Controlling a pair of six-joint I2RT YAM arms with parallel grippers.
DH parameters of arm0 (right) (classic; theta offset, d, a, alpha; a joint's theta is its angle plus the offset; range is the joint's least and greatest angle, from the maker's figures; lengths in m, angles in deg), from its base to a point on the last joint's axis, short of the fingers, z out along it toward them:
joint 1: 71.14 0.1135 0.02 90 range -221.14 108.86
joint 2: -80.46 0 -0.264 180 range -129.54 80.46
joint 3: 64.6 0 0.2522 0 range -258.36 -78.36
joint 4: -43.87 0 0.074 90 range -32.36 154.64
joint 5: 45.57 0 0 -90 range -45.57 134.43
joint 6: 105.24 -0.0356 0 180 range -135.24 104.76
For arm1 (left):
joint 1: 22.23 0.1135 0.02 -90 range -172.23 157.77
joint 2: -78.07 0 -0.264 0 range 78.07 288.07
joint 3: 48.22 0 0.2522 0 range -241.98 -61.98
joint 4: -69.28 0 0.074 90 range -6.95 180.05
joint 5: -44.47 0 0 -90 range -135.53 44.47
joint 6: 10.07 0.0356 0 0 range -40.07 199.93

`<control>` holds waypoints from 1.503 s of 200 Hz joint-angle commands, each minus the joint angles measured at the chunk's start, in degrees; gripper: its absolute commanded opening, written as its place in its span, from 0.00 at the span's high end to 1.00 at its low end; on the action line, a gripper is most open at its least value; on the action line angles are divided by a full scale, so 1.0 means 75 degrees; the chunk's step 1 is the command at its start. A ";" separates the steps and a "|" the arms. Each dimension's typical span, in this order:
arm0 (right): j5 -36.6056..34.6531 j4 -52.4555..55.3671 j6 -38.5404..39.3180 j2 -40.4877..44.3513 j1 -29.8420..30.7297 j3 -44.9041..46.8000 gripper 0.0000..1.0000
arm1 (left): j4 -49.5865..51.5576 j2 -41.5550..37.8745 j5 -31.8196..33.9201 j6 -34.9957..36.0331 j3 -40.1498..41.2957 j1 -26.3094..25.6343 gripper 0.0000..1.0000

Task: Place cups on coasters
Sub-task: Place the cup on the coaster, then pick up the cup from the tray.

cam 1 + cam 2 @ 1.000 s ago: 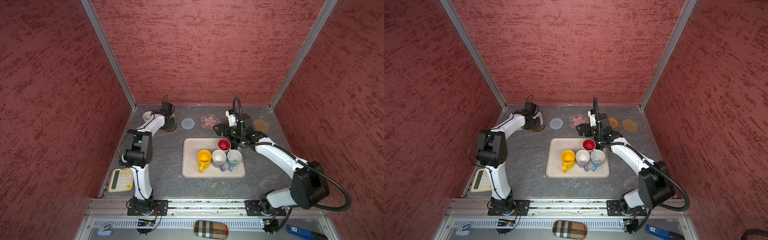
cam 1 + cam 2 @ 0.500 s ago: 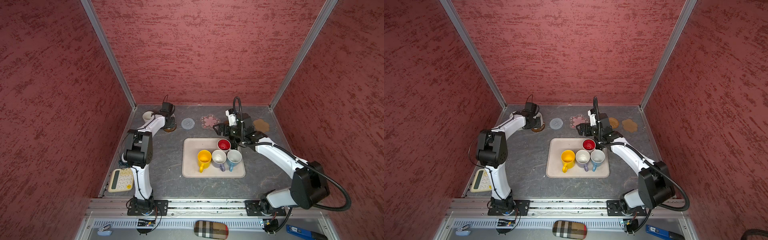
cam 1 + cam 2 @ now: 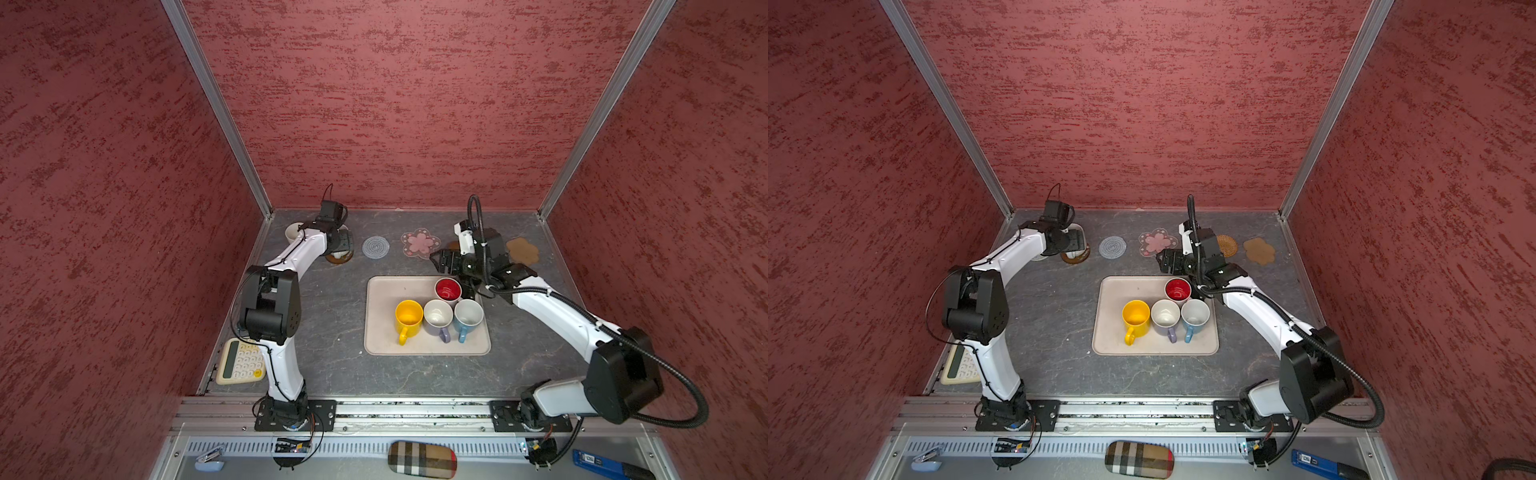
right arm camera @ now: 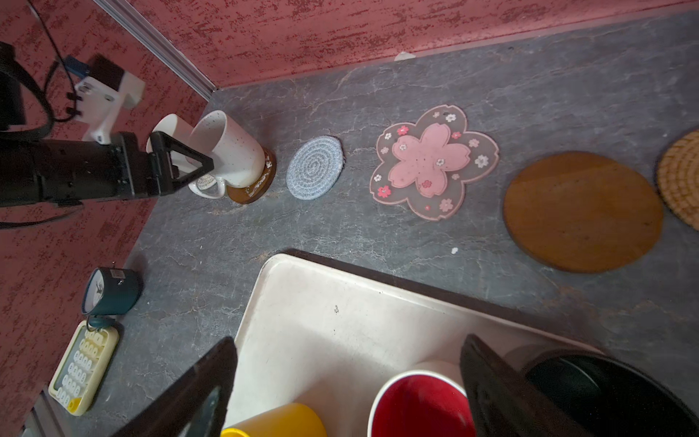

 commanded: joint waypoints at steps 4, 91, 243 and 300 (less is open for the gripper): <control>-0.0393 0.0712 0.0028 0.0496 0.0096 -0.0298 0.14 | 0.0403 -0.0542 0.0054 0.0021 -0.0221 -0.0087 0.01; -0.2178 0.3152 -0.1568 0.1326 0.1616 -0.0817 0.22 | 0.1745 -0.1744 -0.0206 -0.0462 -0.0347 -0.1081 0.00; -0.2662 0.2047 -0.5288 0.0135 0.5486 0.0600 0.19 | 0.1300 -0.4247 -0.0355 -0.0950 0.1885 -0.1816 0.00; -0.3119 0.2281 -0.5428 -0.0380 0.5499 0.0219 0.22 | 0.1503 -0.4888 -0.0462 -0.0887 0.1817 -0.1782 0.00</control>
